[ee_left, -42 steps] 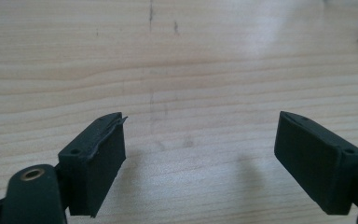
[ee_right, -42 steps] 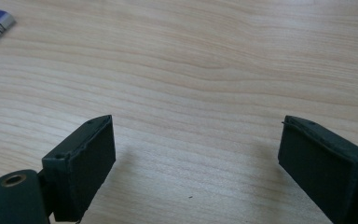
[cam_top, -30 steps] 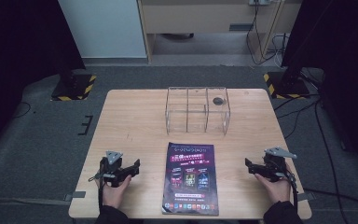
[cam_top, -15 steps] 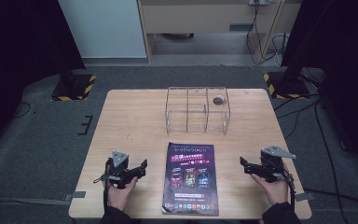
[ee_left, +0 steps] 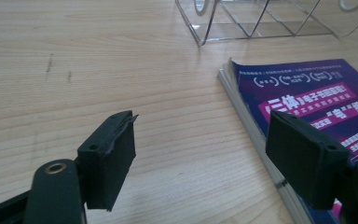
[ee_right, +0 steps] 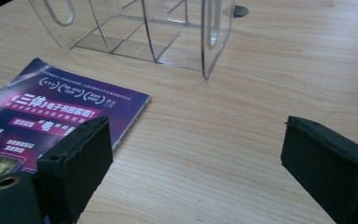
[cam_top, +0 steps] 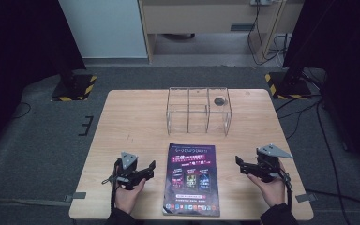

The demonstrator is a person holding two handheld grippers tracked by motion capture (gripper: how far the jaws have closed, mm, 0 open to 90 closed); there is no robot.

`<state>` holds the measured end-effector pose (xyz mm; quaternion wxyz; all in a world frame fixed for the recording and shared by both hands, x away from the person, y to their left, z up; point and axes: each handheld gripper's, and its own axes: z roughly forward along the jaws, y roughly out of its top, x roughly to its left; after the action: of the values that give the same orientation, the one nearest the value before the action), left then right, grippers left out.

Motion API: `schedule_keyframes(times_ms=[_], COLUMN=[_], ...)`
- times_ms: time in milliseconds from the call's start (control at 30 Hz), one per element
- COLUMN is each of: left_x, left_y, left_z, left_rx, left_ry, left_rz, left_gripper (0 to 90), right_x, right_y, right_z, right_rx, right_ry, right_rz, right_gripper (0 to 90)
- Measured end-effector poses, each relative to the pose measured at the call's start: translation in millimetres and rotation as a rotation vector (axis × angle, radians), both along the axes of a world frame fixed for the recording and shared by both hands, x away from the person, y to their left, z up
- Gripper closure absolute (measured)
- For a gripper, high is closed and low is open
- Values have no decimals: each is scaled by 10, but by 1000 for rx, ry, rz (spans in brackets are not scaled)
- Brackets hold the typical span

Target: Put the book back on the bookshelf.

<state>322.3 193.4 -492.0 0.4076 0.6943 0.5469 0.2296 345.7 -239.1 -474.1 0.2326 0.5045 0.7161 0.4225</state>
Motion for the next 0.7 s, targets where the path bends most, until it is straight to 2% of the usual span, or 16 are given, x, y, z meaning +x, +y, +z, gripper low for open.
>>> schedule_keyframes(times_ms=[67, 333, 433, 700], left_x=[10, 35, 52, 113], left_y=[-29, -130, -156, -282], left_z=[2, -8, -19, -103], left_rx=[-10, 4, -11, 16], left_ry=[1, 4, 20, 45], left_rz=[-4, -27, -33, -56], left_gripper=[244, 276, 284, 295], right_x=[1, 2, 5, 6], right_y=[27, 167, 204, 293], right_z=[13, 32, 17, -17], right_rx=[4, -9, -7, -11], right_ry=[-4, -13, -14, -11], right_rz=[7, 37, 41, 66], right_gripper=[91, 91, 90, 97])
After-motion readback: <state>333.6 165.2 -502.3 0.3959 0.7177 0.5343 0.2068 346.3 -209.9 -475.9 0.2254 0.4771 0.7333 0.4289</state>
